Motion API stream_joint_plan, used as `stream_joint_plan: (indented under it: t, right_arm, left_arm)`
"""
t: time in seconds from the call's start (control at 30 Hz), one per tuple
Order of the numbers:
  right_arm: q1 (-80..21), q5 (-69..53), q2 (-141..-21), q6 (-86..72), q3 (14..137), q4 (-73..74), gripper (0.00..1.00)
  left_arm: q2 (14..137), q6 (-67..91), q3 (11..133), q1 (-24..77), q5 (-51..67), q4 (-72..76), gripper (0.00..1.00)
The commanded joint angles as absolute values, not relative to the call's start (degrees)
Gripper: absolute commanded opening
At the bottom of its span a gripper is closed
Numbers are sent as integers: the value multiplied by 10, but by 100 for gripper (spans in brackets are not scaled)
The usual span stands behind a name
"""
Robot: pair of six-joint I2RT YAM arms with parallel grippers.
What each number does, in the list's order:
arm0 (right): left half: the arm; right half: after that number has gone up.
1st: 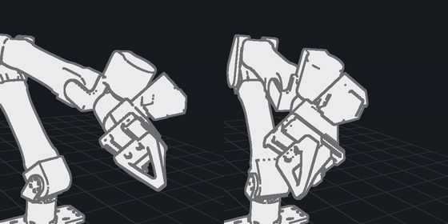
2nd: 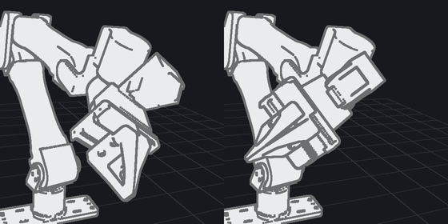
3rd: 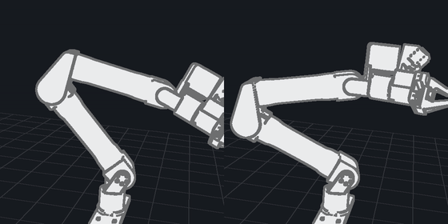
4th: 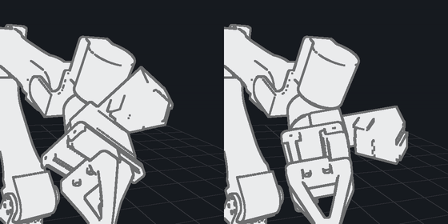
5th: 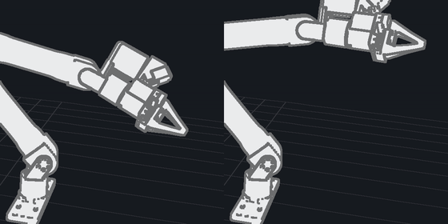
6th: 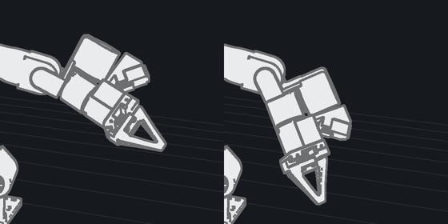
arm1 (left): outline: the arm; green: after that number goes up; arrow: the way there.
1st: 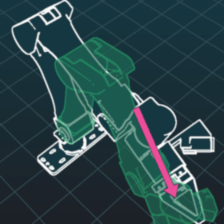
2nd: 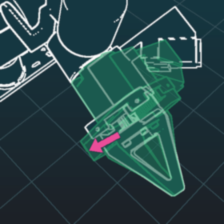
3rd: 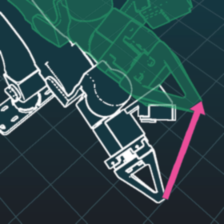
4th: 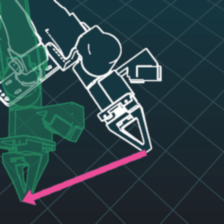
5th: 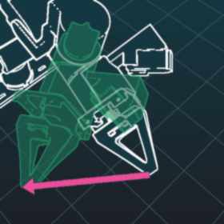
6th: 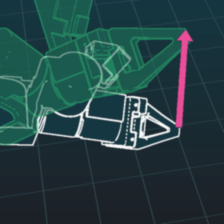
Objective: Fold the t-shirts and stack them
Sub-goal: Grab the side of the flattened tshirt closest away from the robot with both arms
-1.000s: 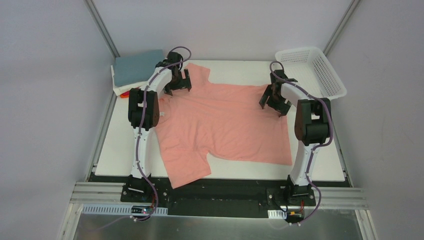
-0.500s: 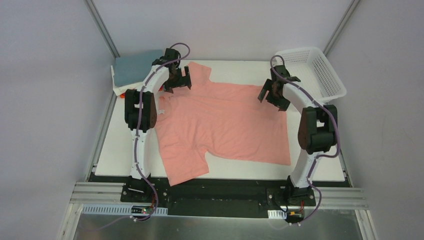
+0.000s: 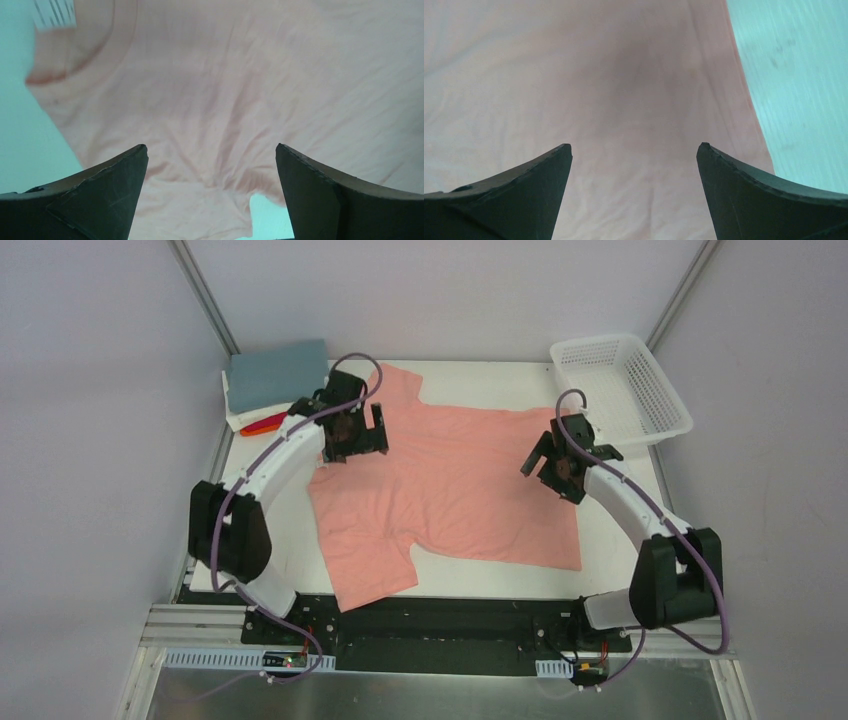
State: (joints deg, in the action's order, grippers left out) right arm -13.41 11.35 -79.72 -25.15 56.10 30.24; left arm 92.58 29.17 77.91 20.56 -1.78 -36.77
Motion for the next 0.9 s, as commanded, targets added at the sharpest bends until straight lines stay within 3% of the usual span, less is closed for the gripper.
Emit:
stream_joint_plan:
  t: [0.0,0.27,0.4,0.53,0.87]
  right_arm:
    - [-135,127,-686,-331,484,298,100]
    - [-132,84,-599,-345,395,276,100]
    - [-132,32,-607,-342,385,296,100]
    - [-132,73,-597,-334,372,336,100]
    - [-132,70,-592,-344,355,320,100]
  left_arm:
    - [802,409,615,236,-79,-392,99]
    - [553,471,385,266,39,-412,99]
    - [518,491,346,278,101,-417,99]
    - [490,516,314,289,142,-461,99]
    - [455,587,291,340,118,-554,87]
